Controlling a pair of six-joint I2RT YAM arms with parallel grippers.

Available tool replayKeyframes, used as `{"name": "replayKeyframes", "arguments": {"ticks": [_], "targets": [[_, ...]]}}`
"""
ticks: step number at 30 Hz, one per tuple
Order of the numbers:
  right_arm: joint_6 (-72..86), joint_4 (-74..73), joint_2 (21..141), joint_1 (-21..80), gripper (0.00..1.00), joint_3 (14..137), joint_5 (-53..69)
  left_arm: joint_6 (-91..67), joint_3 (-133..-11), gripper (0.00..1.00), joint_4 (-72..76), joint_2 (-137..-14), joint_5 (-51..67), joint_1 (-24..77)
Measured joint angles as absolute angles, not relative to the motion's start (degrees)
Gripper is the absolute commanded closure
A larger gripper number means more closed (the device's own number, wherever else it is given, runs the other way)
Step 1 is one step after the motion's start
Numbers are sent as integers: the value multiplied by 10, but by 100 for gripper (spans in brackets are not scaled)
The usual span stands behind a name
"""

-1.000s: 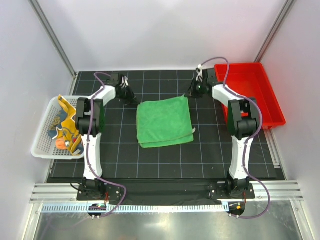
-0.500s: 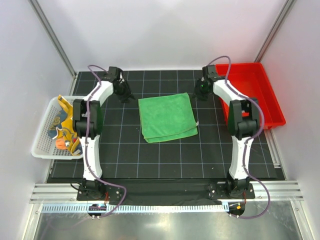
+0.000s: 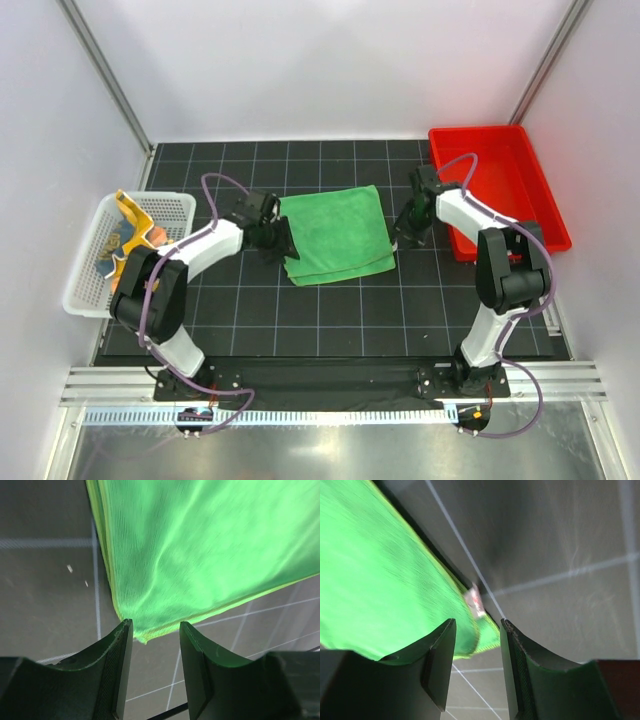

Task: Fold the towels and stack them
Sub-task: Fold the towel

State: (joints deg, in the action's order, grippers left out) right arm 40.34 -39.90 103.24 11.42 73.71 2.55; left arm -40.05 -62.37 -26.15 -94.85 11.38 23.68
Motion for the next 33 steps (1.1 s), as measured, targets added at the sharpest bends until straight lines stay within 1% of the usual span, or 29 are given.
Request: {"name": "replayKeyframes", "arguments": {"ticks": [5, 7, 9, 12, 13, 14, 16, 19, 23, 26, 28, 33], "targets": [[440, -386, 1032, 146, 53, 690, 40, -429, -575, 55, -243, -950, 109, 269], [448, -374, 1032, 155, 55, 680, 43, -437, -566, 56, -229, -950, 107, 270], [455, -358, 1032, 163, 57, 667, 46, -445, -558, 56, -215, -950, 105, 270], [461, -342, 1032, 165, 65, 644, 46, -451, -547, 57, -202, -950, 101, 270], [465, -339, 1029, 165, 69, 638, 46, -452, -544, 58, -199, -950, 100, 271], [465, -333, 1023, 165, 70, 631, 44, -453, -540, 58, -196, -950, 98, 272], [468, -321, 1013, 164, 70, 614, 41, -458, -535, 58, -194, -949, 95, 272], [469, -306, 998, 164, 66, 594, 43, -461, -524, 58, -191, -943, 89, 272], [469, -293, 990, 164, 66, 584, 44, -462, -520, 59, -190, -932, 83, 273], [469, -291, 987, 164, 68, 580, 44, -463, -520, 60, -189, -929, 81, 273], [469, -291, 986, 164, 71, 579, 44, -464, -519, 60, -189, -928, 80, 273], [469, -290, 985, 164, 72, 577, 44, -468, -509, 60, -189, -919, 79, 274]]}}
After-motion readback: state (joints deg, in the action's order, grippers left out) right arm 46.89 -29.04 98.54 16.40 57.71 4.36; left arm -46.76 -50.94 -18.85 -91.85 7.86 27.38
